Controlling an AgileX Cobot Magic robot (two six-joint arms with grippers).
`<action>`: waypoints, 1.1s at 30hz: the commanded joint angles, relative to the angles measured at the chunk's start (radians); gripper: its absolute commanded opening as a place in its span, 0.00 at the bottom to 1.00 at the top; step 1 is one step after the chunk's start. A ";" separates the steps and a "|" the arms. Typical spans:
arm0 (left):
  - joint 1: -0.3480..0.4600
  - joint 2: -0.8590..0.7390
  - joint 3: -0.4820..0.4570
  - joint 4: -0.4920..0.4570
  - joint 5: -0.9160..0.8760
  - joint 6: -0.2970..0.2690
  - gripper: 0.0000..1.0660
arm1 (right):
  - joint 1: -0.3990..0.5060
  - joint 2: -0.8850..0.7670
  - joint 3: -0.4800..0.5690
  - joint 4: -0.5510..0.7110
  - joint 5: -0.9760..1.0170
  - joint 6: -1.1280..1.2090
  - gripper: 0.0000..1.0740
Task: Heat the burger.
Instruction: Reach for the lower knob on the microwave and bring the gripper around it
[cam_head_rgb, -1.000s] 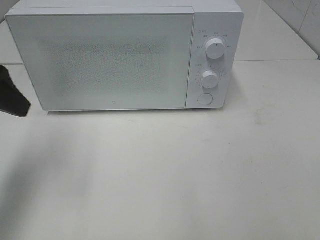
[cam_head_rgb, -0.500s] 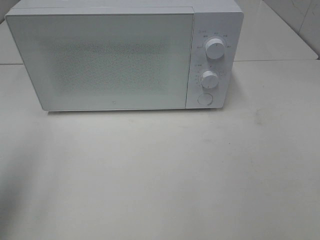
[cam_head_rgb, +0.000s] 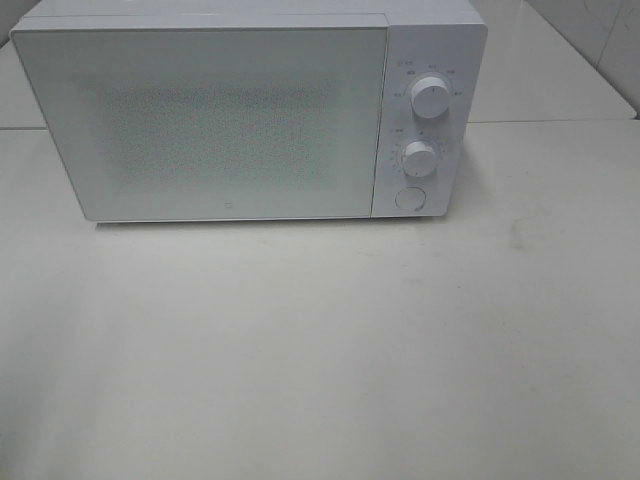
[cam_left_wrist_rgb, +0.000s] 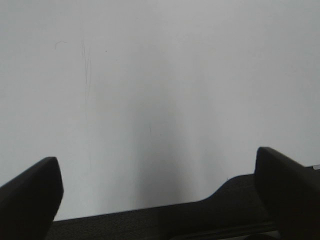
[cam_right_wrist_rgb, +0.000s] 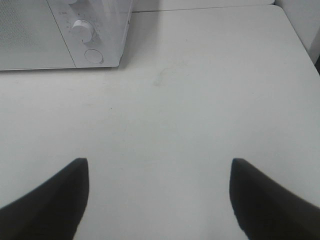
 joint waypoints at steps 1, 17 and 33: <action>0.003 -0.036 0.025 0.016 0.007 -0.035 0.90 | -0.008 -0.026 0.003 0.001 0.003 -0.009 0.70; 0.003 -0.428 0.029 0.048 -0.002 -0.042 0.90 | -0.008 -0.026 0.003 0.001 0.003 -0.009 0.70; 0.003 -0.500 0.031 0.127 -0.006 -0.145 0.90 | -0.008 -0.026 0.003 0.002 0.003 -0.004 0.70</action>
